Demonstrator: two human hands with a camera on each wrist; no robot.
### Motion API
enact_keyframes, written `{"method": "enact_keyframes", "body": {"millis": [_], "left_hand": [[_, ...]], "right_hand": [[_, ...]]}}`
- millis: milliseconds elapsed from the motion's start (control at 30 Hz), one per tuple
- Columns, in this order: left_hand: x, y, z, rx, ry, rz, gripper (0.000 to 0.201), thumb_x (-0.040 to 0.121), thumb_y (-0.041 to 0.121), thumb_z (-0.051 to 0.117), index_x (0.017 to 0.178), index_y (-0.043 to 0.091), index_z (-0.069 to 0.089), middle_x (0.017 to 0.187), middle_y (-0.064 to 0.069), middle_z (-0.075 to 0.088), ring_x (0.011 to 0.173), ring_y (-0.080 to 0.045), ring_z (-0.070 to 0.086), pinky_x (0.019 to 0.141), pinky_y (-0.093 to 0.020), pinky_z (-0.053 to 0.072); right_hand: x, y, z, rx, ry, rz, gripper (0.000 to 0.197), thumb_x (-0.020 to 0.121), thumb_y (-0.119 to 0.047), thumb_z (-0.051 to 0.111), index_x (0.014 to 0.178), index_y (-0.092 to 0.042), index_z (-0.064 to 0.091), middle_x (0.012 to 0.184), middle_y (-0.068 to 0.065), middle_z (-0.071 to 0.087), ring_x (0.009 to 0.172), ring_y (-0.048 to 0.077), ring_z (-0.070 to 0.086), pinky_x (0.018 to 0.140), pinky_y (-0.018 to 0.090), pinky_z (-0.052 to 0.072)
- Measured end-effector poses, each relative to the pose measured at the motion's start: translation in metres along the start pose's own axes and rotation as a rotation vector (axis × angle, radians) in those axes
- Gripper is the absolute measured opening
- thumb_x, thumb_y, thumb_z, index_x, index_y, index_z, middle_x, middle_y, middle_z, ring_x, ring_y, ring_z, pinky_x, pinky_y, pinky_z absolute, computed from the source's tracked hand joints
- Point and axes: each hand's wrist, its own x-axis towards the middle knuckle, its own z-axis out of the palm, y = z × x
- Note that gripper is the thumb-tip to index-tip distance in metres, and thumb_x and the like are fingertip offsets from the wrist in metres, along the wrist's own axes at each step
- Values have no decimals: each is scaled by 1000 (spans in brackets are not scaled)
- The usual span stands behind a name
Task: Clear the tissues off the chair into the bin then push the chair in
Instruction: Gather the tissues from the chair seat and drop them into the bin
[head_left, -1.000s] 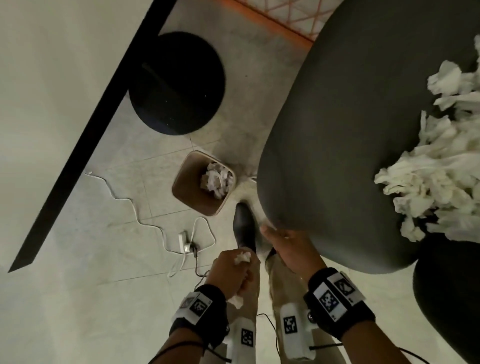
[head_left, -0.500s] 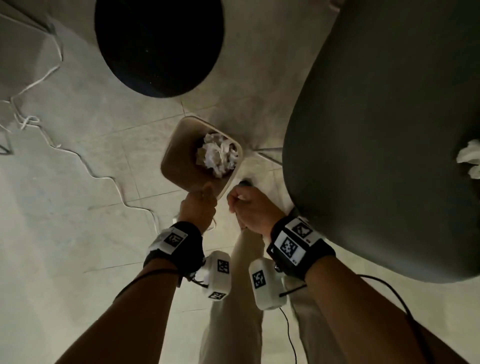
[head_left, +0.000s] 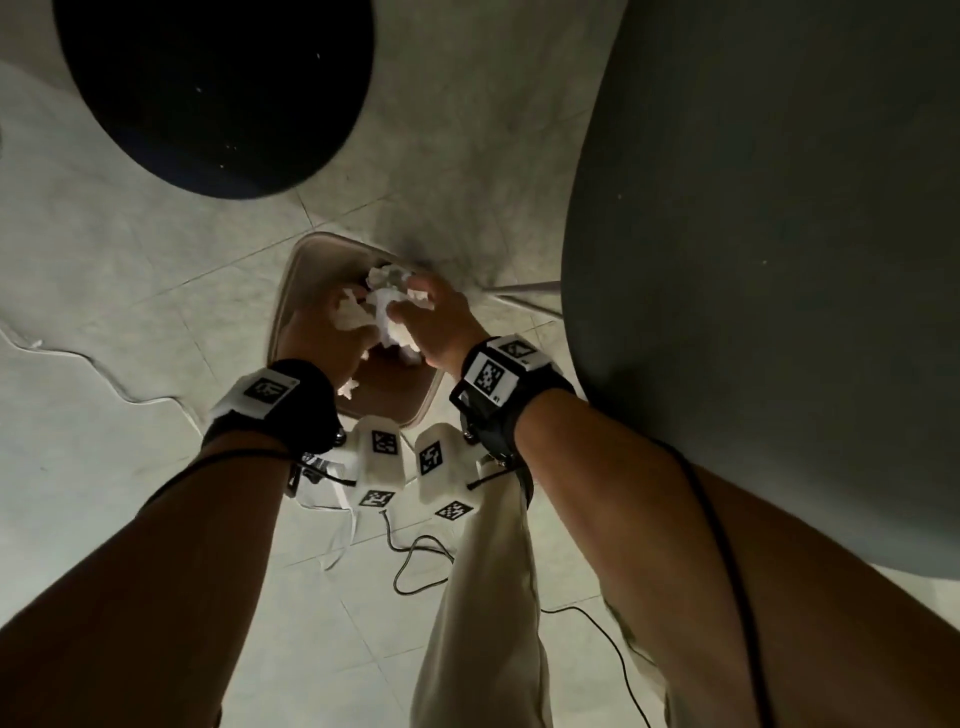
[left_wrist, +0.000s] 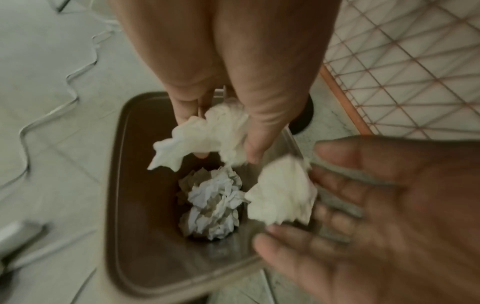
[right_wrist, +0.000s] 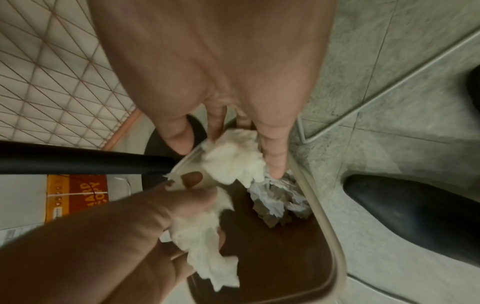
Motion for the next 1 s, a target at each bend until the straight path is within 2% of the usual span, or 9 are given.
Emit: {"method": "enact_keyframes", "body": {"millis": [100, 200, 300, 400, 533, 667, 733, 900, 1000], "left_hand": [[2, -2, -8, 109, -13, 61, 61, 83, 17, 71, 138, 29, 48, 127, -5, 60, 111, -28, 57, 80, -25, 35], [-5, -1, -13, 185, -6, 102, 71, 82, 16, 70, 144, 34, 40, 138, -8, 54, 119, -33, 54, 86, -30, 37], [-28, 5, -16, 149, 2, 90, 66, 86, 10, 66, 143, 31, 42, 136, -12, 54, 122, -33, 50, 89, -29, 36], [-57, 10, -13, 89, -26, 93, 55, 89, 14, 63, 140, 25, 47, 134, -12, 57, 120, -30, 53, 91, -30, 38], [-102, 16, -6, 20, -57, 122, 38, 92, 19, 60, 129, 25, 58, 121, 0, 64, 95, -14, 57, 76, -25, 37], [-153, 29, -1, -34, -111, 146, 21, 91, 27, 60, 110, 33, 65, 99, 6, 72, 86, -16, 67, 76, -28, 52], [-177, 37, 2, -30, -111, 156, 19, 91, 26, 61, 110, 28, 64, 99, 7, 70, 80, -3, 64, 68, -10, 47], [-220, 74, 9, -24, -137, 308, 17, 95, 26, 59, 111, 22, 63, 105, 6, 68, 87, -2, 62, 68, -9, 40], [-235, 108, 15, 48, -194, 449, 16, 96, 23, 57, 107, 33, 62, 102, 18, 65, 92, 3, 62, 70, -6, 44]], "right_hand": [[2, 0, -1, -23, -13, -71, 55, 89, -15, 60, 141, -14, 43, 149, 10, 38, 134, 26, 42, 108, 38, 39], [-8, 2, -2, -191, -90, -68, 63, 89, -18, 58, 147, -22, 35, 154, 9, 30, 141, 28, 31, 112, 42, 34], [-25, 4, -8, -258, -115, -85, 55, 95, -21, 52, 148, -20, 33, 153, 8, 34, 137, 26, 38, 106, 30, 33], [-52, -1, -15, -205, -109, -83, 50, 97, -20, 49, 146, -24, 36, 151, 6, 39, 134, 25, 43, 96, 25, 35], [-95, -2, -25, -36, -114, -111, 43, 92, -18, 50, 135, -21, 48, 137, 6, 55, 125, 20, 52, 102, 30, 42], [-151, -1, -49, 47, -128, -154, 33, 94, -20, 51, 127, -20, 56, 117, 0, 65, 107, 10, 60, 88, 23, 45], [-178, 2, -62, 99, -103, -155, 29, 95, -21, 50, 123, -23, 58, 108, -8, 63, 91, 2, 58, 77, 19, 44], [-229, 16, -102, 228, 1, -162, 19, 96, -23, 50, 110, -31, 60, 109, -6, 67, 98, 6, 60, 80, 25, 46], [-256, 25, -133, 305, 136, -203, 18, 97, -21, 49, 109, -26, 62, 101, -8, 66, 90, 8, 62, 81, 25, 50]]}}
